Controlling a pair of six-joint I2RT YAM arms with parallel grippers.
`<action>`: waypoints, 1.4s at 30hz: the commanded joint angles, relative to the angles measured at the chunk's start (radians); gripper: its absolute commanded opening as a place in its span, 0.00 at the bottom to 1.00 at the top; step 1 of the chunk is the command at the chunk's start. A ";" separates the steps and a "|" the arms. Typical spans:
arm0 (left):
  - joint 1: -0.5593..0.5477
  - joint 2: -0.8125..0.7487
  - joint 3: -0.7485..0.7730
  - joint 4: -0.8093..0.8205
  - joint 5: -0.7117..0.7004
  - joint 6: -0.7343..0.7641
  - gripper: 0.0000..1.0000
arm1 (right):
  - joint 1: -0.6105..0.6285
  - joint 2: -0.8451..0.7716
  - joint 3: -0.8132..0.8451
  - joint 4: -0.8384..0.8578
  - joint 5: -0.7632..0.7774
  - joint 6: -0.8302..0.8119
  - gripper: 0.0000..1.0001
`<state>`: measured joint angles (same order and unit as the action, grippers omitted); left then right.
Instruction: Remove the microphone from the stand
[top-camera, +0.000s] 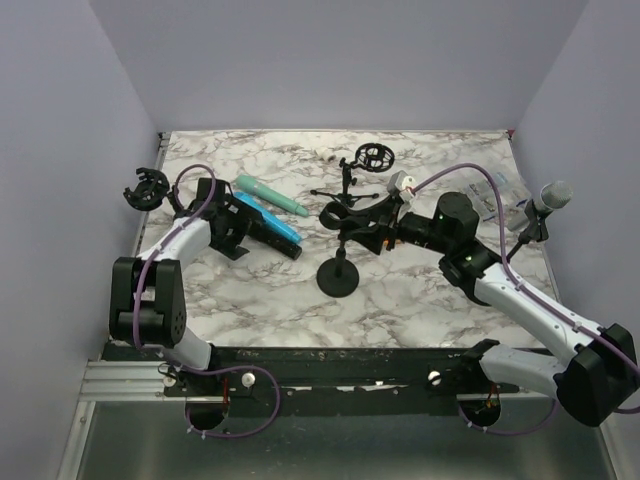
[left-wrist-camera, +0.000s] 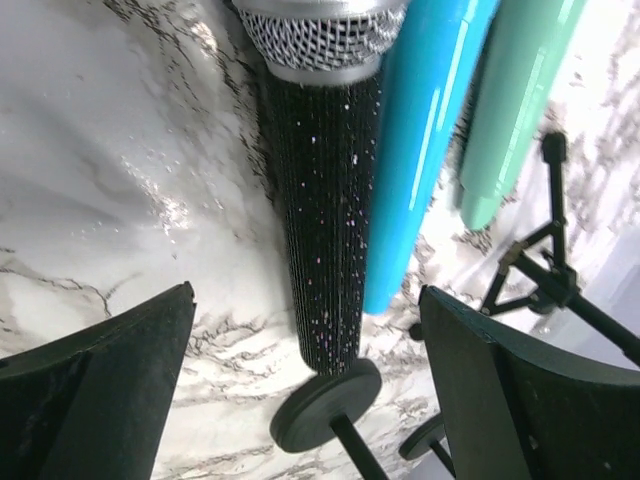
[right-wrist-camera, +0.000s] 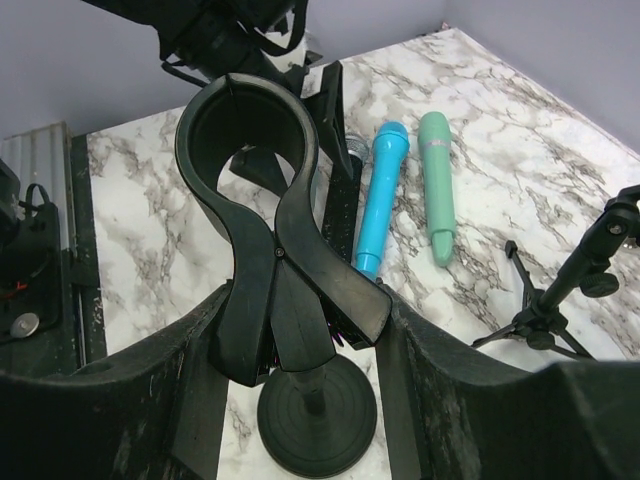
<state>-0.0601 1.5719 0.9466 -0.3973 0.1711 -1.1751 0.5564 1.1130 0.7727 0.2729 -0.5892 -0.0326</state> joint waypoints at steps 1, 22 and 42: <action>0.004 -0.107 -0.024 0.007 0.065 0.028 0.93 | -0.006 0.024 0.022 -0.111 0.068 0.007 0.37; -0.132 -0.468 0.262 0.072 0.328 0.481 0.95 | -0.007 -0.060 0.156 -0.423 0.126 0.272 1.00; -0.129 -0.577 0.110 0.212 0.458 0.557 0.98 | -0.006 0.031 0.251 -0.400 0.246 0.780 1.00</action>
<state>-0.1902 0.9958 1.0470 -0.2153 0.5762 -0.6285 0.5545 1.1042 1.0031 -0.1516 -0.3405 0.6937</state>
